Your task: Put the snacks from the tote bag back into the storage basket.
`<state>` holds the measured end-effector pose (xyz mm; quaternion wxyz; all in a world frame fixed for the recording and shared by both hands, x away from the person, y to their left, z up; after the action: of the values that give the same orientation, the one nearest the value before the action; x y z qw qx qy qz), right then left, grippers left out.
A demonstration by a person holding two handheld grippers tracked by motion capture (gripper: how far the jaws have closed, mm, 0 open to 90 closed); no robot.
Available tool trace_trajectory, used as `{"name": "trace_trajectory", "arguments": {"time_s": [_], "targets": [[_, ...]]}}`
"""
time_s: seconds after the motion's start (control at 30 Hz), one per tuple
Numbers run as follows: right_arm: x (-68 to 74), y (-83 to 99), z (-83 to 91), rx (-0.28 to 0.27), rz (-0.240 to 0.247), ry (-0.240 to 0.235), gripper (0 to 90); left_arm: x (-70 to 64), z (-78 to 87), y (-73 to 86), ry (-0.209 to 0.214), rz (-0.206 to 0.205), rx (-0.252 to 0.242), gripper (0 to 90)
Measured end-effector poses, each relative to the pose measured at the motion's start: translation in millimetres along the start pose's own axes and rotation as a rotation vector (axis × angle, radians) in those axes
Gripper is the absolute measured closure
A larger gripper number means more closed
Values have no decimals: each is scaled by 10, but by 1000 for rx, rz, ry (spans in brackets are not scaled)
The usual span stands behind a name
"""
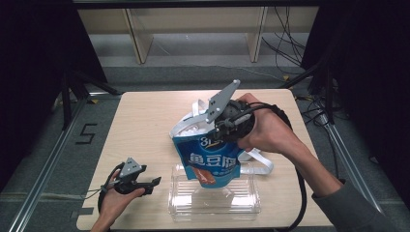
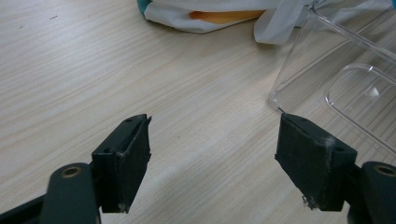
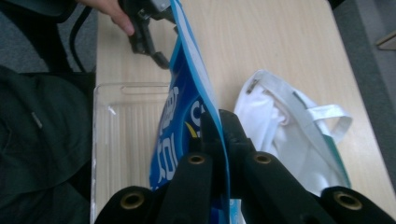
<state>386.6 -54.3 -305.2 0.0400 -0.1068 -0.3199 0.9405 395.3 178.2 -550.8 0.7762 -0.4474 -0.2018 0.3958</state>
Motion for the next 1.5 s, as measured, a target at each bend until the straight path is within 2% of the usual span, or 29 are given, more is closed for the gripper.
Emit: {"name": "trace_trajectory", "arguments": {"time_s": [0.03,0.07,0.1,0.13,0.17,0.23,0.27,0.3,0.37,0.43,0.47,0.5,0.53,0.57,0.6,0.67,0.8,0.87,0.9,0.93,0.97,1.17,1.2,1.27,1.3,1.33,1.37,1.43,1.5], "targets": [[-14,7,-22,-7,19,2,900,9,2,5,-3,-7,6,254],[-6,26,-29,0,2,5,900,8,2,5,-3,-7,6,254],[-11,30,-48,-5,23,-15,900,-4,0,-1,2,0,-2,254],[-12,54,-64,-1,-3,-1,900,-5,-1,-1,3,0,-2,254],[-26,63,-92,-9,17,-14,900,-6,-2,0,4,0,-1,254],[-21,108,-132,-4,-7,-18,900,-4,-1,5,8,-7,6,254],[-17,127,-164,-7,2,-45,900,4,7,11,10,-20,15,254],[-26,149,-194,-8,5,-43,900,-6,-6,2,5,-1,1,254],[-35,195,-259,-7,18,-54,900,3,-5,5,3,-9,2,254],[-40,241,-303,-2,1,-54,900,1,3,10,12,-19,12,254],[-52,254,-325,-5,12,-60,900,1,1,12,15,-22,13,254],[-61,267,-346,-9,14,-58,900,-3,-2,12,15,-19,13,254],[-60,289,-358,-4,-4,-59,900,-10,-7,10,13,-10,11,254],[-73,294,-373,-7,12,-60,900,-13,1,26,19,-10,28,254],[-69,306,-376,-2,-7,-56,900,-9,1,22,18,-25,27,254],[-78,303,-388,-6,17,-70,900,-16,-11,15,11,-14,16,254],[-76,295,-399,-14,16,-59,900,-14,-10,16,8,-12,16,254],[-50,305,-404,-6,-10,-63,900,-20,-12,11,14,-11,12,254],[-55,305,-417,-6,5,-72,900,-22,-13,11,16,-10,10,254],[-51,306,-430,-8,10,-77,900,-10,1,22,20,-28,29,254],[-35,312,-441,-6,-8,-78,900,-12,-1,20,19,-25,25,254],[-37,327,-490,-22,7,-80,900,-17,-3,21,21,-23,26,254],[-20,342,-478,-15,-14,-85,900,-18,-2,22,19,-19,26,254],[-57,362,-480,-23,11,-72,899,-17,-3,23,20,-21,26,254],[-40,387,-469,-17,-26,-81,890,-16,-2,23,20,-23,26,254],[-64,385,-470,-42,-14,-84,874,-17,-2,24,22,-22,28,254],[-71,388,-449,-52,-23,-76,868,-18,-2,24,23,-22,28,254],[-64,398,-416,-50,-27,-65,839,-20,-6,24,23,-24,28,254],[-66,380,-410,-68,-9,-66,802,-20,-3,26,23,-30,32,254]]}}
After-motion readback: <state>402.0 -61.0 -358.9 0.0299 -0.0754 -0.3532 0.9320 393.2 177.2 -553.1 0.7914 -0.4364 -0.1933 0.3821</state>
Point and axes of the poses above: each handheld gripper's, and its own axes: z roughly backward along the jaws, y roughly out of its underside, x roughly to its left, the point moved 9 cm from there along -z, roughly forward along the jaws, and after that the axes turned 6 degrees about -x, right-handed, at the moved point
